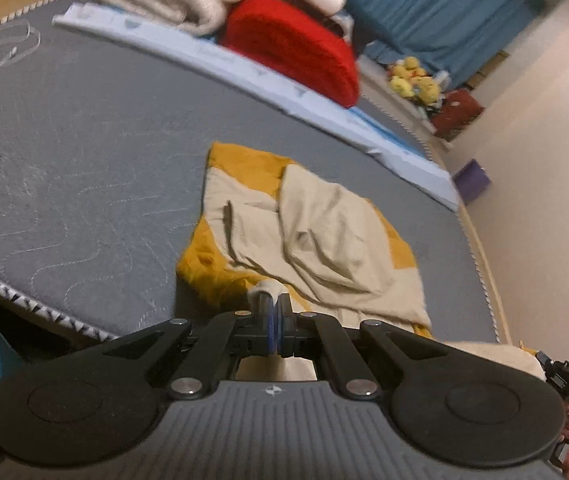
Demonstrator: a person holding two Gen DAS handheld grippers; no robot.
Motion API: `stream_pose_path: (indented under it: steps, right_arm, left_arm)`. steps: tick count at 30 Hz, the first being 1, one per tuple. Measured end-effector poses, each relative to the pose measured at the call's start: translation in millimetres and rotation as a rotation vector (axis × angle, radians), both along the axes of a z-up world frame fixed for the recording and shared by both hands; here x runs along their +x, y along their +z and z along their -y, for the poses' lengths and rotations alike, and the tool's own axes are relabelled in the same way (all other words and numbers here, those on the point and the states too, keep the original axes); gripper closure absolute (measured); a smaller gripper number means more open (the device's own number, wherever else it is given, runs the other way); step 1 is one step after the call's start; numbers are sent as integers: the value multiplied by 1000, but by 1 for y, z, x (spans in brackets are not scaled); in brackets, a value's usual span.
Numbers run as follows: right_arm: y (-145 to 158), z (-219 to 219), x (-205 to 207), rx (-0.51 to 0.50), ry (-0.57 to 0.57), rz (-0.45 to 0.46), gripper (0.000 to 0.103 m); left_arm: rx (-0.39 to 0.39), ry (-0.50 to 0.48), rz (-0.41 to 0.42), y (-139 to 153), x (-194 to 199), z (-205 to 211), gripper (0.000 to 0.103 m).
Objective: Fold large clothes
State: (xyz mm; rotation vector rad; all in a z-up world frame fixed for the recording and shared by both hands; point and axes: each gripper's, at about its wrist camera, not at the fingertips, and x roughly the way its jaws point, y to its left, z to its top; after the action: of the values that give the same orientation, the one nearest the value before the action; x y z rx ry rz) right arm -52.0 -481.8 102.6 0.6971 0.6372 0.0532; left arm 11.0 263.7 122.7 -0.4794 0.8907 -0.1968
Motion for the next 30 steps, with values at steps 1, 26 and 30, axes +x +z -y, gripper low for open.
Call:
stream_pose_path:
  steps: [1,26,30]
  right_arm:
    - [-7,-2,23,-12,3,-8,102]
    - [-165,-48,254,-233,37,-300,63]
    - [-184,-41,259,-277,11,-356,63]
  left_arm:
    - [-9,9,-15,-13,22,-1,102]
    - [70,145,-164,-146,192,-14,61]
    - [106,133,-165,-153,204,0,56]
